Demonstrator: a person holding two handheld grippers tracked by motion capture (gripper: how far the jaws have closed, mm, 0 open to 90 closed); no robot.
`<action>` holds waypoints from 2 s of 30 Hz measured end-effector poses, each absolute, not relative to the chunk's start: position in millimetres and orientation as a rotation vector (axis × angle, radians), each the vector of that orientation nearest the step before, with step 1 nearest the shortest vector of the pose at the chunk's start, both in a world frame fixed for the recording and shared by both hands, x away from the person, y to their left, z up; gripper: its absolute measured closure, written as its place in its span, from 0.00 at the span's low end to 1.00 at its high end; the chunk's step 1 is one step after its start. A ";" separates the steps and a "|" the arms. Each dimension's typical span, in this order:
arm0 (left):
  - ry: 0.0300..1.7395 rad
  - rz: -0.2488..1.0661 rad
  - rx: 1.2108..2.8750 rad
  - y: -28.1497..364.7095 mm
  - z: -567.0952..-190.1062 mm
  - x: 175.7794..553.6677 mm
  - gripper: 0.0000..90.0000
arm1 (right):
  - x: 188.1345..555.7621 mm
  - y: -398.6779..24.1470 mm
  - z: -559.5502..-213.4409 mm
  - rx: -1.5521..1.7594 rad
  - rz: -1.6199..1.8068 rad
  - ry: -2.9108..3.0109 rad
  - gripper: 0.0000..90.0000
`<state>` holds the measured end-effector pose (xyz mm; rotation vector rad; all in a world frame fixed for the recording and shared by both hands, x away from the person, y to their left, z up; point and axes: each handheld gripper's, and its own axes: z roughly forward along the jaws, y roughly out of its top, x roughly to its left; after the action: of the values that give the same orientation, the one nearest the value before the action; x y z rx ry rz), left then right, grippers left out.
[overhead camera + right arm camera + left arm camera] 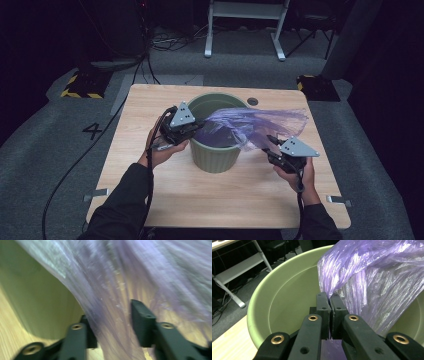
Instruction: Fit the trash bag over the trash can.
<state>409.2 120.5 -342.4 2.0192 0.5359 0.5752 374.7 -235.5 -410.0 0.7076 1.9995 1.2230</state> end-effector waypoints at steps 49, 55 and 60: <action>0.350 0.523 2.072 78.5 -325.1 401.0 1.00 | 357.9 -188.9 -325.5 0.407 1.164 1.873 0.91; 0.385 0.563 2.072 88.0 -327.7 404.8 1.00 | 353.5 -193.7 -326.6 0.408 1.174 1.879 0.90; 0.392 0.590 2.074 90.8 -331.8 406.1 1.00 | 350.3 -192.2 -333.1 0.385 1.162 1.908 0.82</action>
<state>406.1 90.8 -331.8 2.0738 0.3917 0.5903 350.3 -192.2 -333.1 0.3854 1.9081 1.1623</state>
